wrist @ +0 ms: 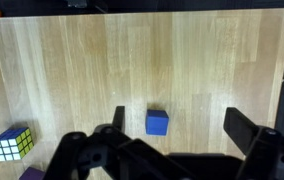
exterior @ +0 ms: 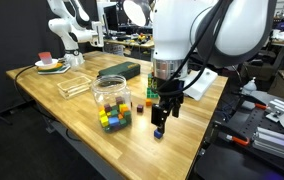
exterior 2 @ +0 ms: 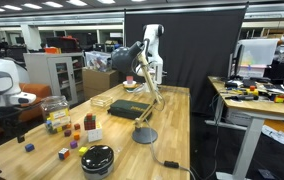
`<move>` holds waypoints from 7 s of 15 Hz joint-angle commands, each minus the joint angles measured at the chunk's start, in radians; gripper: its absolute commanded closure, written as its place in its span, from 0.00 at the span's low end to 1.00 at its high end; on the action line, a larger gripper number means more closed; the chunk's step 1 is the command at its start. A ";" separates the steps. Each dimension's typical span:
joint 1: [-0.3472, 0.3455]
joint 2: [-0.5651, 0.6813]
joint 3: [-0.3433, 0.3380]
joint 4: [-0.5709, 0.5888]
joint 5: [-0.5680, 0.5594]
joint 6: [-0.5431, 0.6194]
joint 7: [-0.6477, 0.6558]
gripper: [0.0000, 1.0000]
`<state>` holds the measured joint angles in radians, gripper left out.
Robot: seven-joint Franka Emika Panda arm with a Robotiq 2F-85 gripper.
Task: Pick up the yellow block and put it on the yellow cube
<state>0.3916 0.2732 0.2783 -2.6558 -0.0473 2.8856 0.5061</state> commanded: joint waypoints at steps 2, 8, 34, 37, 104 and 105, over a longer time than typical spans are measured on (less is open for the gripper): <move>0.049 0.054 -0.076 0.033 -0.007 -0.005 -0.009 0.00; 0.063 0.188 -0.119 0.132 0.010 -0.009 -0.071 0.00; 0.139 0.263 -0.174 0.227 0.001 -0.032 -0.085 0.58; 0.146 0.260 -0.182 0.226 -0.002 -0.030 -0.083 0.77; -0.166 0.028 -0.372 0.134 0.062 -0.059 0.121 0.93; -0.194 0.042 -0.352 0.144 0.092 -0.063 0.087 0.93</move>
<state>0.2626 0.3045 -0.1180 -2.5158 -0.0118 2.8223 0.6551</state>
